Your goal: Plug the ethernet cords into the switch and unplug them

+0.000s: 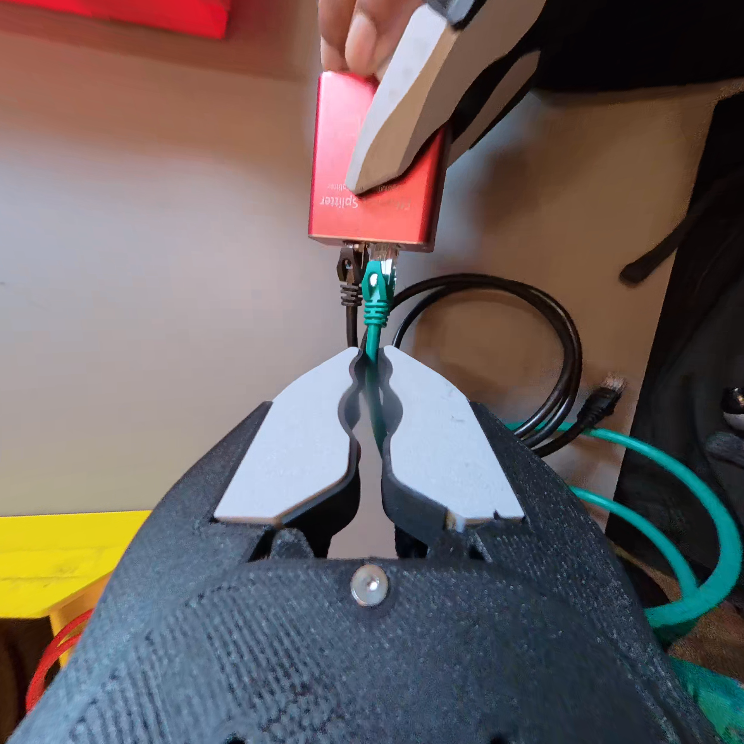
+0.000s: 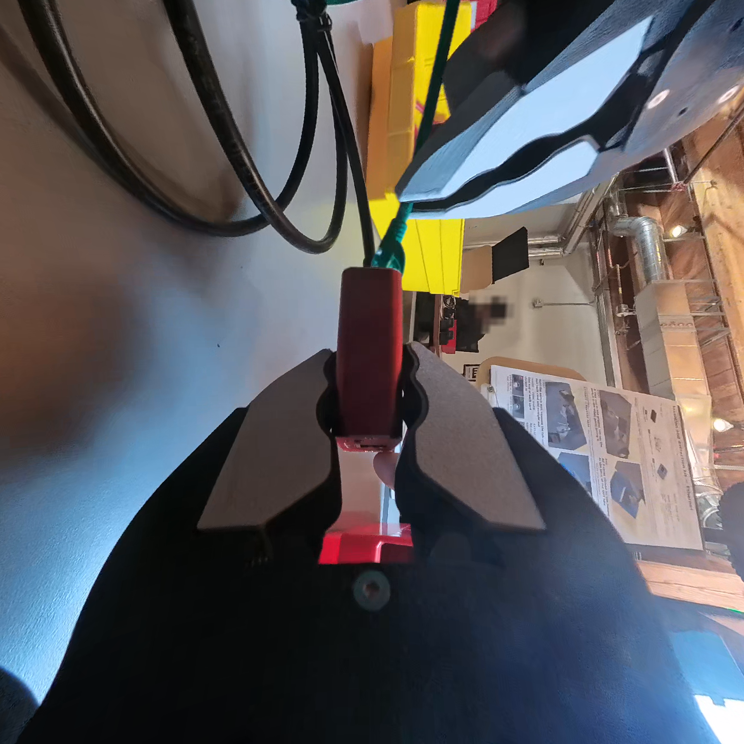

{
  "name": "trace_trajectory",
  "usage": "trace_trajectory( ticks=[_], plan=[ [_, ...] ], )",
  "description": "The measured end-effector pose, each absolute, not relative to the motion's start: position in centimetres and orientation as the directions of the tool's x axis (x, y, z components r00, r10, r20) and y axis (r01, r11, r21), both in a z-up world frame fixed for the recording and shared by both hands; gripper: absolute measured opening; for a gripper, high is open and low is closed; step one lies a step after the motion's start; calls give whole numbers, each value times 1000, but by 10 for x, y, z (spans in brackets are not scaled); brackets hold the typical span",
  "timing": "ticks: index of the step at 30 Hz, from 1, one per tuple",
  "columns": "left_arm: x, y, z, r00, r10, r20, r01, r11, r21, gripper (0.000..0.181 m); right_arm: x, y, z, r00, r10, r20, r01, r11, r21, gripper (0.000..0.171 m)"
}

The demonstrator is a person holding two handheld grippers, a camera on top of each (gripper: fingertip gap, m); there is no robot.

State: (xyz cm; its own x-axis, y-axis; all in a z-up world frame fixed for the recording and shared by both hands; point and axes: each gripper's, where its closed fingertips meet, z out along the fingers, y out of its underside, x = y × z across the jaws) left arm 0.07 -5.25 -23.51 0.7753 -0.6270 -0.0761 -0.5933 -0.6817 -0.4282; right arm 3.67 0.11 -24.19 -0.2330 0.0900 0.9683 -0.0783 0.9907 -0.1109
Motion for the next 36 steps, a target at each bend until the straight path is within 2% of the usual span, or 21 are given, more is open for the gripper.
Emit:
trace_trajectory(
  ticks=[1,6,8,10,14,19,24,28,31,36],
  plan=[
    [5,-51,-232,778,-624,-73,-580,-670,-463,5,37,2,-243,-233,92,968,-75,991,-112,28],
    [8,-47,-237,786,-609,-103,-558,-629,-542,6,39,1,-233,-206,125,970,-78,987,-144,28],
    [12,-46,-235,762,-636,-126,-561,-550,-619,5,41,1,-230,-201,130,971,-80,986,-148,28],
    [15,-46,-230,791,-610,-50,-470,-554,-687,5,43,0,-227,-202,147,968,-82,983,-167,28],
    [19,-47,-233,778,-619,-105,-505,-517,-691,4,44,-6,-234,-250,115,961,-109,983,-146,28],
    [29,-50,-232,770,-637,-40,-457,-507,-731,4,42,-8,-233,-286,78,955,-111,987,-113,28],
    [14,-48,-213,818,-575,-31,-355,-462,-813,5,31,-2,-215,-220,72,973,-70,994,-89,28],
    [1,-51,-188,837,-516,-181,-425,-405,-809,27,23,9,-220,-330,114,937,21,993,-114,29],
    [15,-47,-180,793,-524,-312,-534,-351,-769,35,18,5,-206,-406,186,895,74,983,-171,29],
    [24,-21,-174,749,-490,-446,-617,-269,-740,34,14,-11,-172,-513,263,817,145,965,-220,29]
  ],
)
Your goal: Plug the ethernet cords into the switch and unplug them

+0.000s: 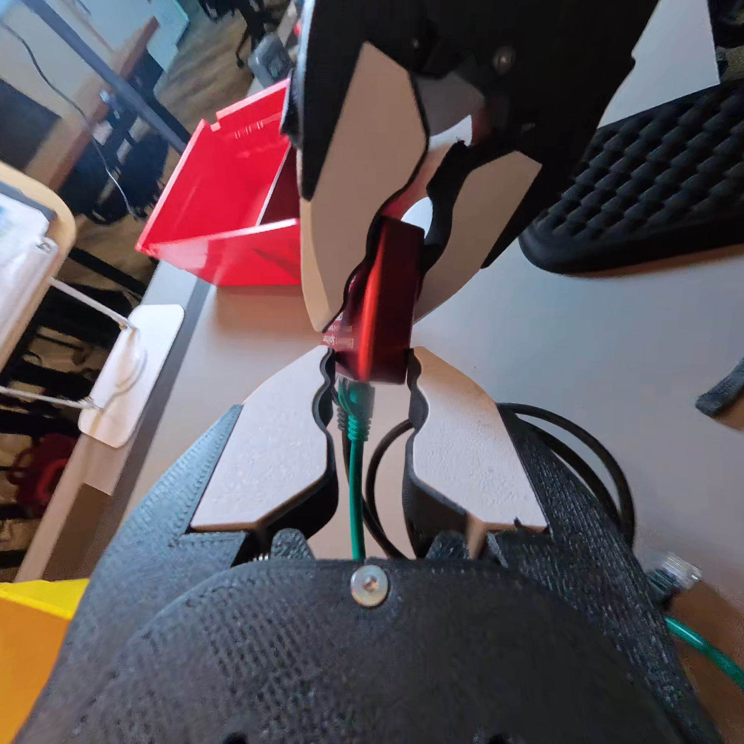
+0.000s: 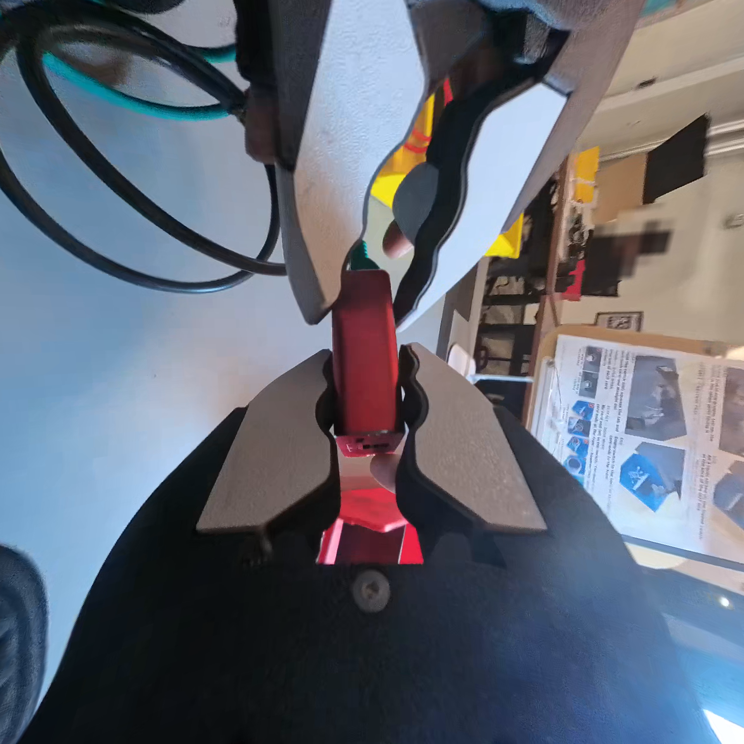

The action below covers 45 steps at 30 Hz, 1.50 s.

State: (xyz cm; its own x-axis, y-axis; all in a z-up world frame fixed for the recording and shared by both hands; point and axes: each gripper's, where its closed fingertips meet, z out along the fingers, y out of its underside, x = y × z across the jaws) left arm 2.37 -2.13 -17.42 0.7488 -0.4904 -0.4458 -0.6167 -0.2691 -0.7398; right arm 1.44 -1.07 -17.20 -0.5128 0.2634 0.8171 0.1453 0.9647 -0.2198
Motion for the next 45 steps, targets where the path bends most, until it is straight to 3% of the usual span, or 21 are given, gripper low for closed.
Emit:
trace_trajectory(
  ticks=[3,7,11,15,18,23,27,30,33,38,42,45],
  plan=[
    [26,-20,-162,712,-461,-529,-656,-168,-736,31,21,-9,-157,-537,316,782,163,949,-271,31],
    [23,-30,-134,777,-492,-394,-460,-16,-888,30,30,2,-118,-435,498,750,69,849,-523,33],
    [36,-49,-93,740,-625,-248,-162,192,-968,30,37,-18,-104,-525,700,484,-79,526,-847,40],
    [49,-52,-87,683,-698,-218,-65,239,-969,28,37,-49,-87,-620,699,357,-198,301,-933,34],
    [39,-43,-106,718,-677,-162,-65,167,-984,26,36,-50,-93,-642,683,349,-162,324,-932,27],
    [15,-42,-108,791,-590,-164,-104,134,-986,31,36,-37,-93,-506,704,498,-152,496,-855,27],
    [-8,-41,-101,828,-421,-371,-347,136,-928,43,29,-20,-101,-331,584,741,-52,773,-632,27],
    [-3,-38,-113,765,-395,-509,-518,94,-850,49,16,-25,-123,-306,445,841,31,888,-459,27],
    [-10,-30,-142,675,-348,-650,-682,42,-730,37,4,-23,-143,-304,372,877,107,928,-356,27],
    [-12,-34,-152,656,-359,-664,-676,110,-728,33,1,-30,-150,-310,415,855,25,903,-429,27],
    [-5,-36,-151,641,-385,-664,-668,146,-730,32,-1,-22,-163,-379,459,803,43,876,-480,41],
    [0,-34,-155,624,-387,-679,-684,150,-714,32,-3,-29,-165,-375,399,837,6,904,-428,28]
  ],
)
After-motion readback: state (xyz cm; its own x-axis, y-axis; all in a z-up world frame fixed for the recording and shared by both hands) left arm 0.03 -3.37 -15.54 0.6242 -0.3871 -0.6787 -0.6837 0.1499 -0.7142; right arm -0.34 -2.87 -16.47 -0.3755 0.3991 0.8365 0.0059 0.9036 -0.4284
